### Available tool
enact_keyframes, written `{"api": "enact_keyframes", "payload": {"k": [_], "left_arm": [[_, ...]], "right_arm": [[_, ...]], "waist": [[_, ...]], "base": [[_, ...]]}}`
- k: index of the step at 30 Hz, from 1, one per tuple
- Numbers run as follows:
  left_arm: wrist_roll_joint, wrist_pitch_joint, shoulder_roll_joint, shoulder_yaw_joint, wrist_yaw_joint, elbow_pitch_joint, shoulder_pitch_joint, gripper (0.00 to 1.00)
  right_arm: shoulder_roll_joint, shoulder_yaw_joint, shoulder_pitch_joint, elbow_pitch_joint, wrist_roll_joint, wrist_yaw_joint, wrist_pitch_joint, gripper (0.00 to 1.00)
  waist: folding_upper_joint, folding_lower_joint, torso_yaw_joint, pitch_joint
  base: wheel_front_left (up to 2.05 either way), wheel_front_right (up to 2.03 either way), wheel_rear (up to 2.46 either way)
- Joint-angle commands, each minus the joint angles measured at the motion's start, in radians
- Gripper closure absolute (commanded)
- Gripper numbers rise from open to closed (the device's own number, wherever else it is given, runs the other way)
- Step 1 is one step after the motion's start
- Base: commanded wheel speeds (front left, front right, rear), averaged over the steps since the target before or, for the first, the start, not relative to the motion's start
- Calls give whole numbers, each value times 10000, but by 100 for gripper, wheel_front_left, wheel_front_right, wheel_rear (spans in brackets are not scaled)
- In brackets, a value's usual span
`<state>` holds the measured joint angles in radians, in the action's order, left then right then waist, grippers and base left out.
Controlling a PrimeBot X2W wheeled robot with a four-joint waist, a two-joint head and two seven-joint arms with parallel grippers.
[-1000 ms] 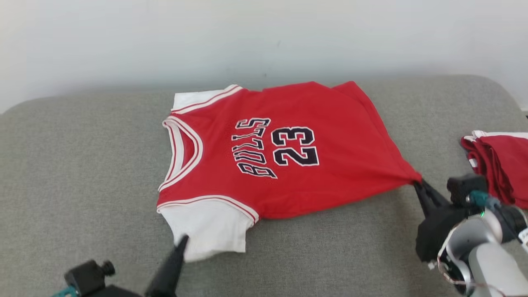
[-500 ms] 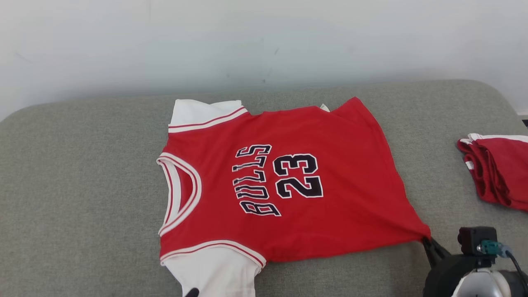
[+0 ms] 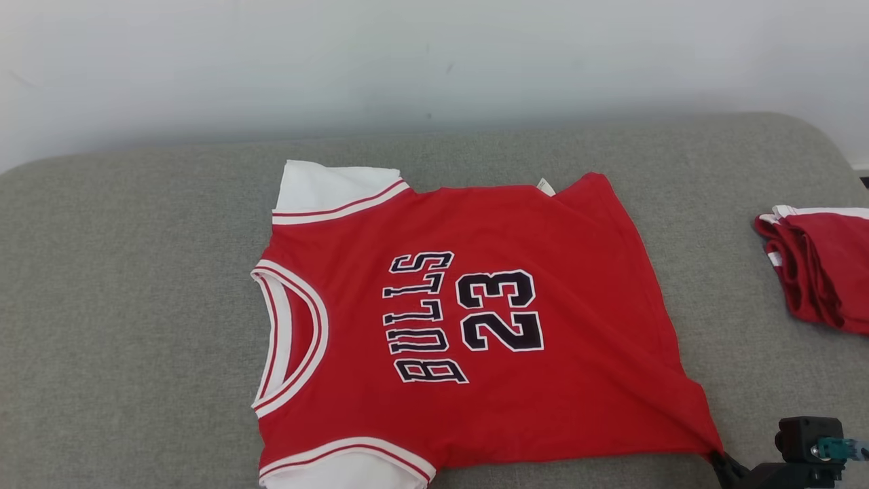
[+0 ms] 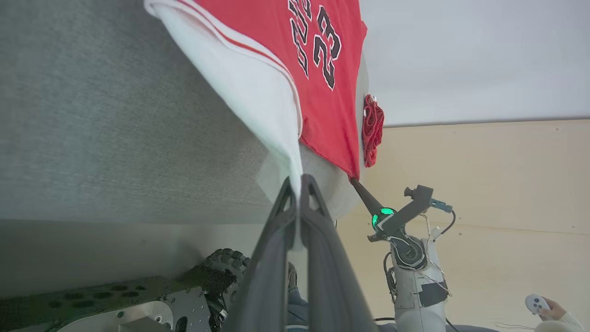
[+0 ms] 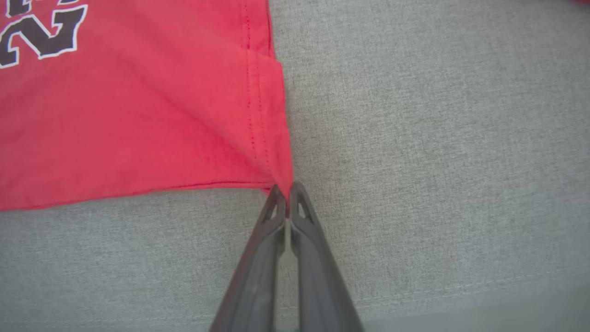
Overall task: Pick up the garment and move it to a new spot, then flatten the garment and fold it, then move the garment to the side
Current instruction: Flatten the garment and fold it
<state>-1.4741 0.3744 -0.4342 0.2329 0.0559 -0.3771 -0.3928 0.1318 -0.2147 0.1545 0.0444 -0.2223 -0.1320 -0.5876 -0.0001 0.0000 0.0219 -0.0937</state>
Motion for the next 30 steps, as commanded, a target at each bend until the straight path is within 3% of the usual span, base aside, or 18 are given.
{"api": "enact_keyframes", "payload": {"k": [1, 7, 11, 16, 22, 30], "left_arm": [[-83, 48, -130, -106, -83, -60, -189, 100], [-416, -161, -48, -494, 105, -378, -275, 100], [-99, -776, 418, -719, 345, -318, 530, 100], [1283, -1522, 1038, -317, 219, 706, 2084, 100], [3287, -2874, 1858, 42, -247, 2692, 4161, 100], [5514, -4416, 2642, 747, -348, 5626, 7054, 100]], "right_arm": [[-70, -63, 121, 128, 12, 30, -87, 100], [-161, -89, 320, 440, -94, 30, -324, 100], [-275, -176, 22, 715, -333, 30, 200, 100], [-199, 83, -643, 541, -396, 28, 912, 100], [34, 594, -1760, -59, -236, 28, 1812, 100], [174, 729, -3476, -1650, 25, 28, 2953, 100]], "waist": [[1, 0, 59, -101], [1, 0, 106, -133], [1, 0, 128, -91], [1, 0, 233, -44], [1, 0, 366, -227], [1, 0, 304, -1035]], "base": [[0, 0, 0], [0, 0, 0], [0, 0, 0], [0, 0, 0], [0, 0, 0], [0, 0, 0]]}}
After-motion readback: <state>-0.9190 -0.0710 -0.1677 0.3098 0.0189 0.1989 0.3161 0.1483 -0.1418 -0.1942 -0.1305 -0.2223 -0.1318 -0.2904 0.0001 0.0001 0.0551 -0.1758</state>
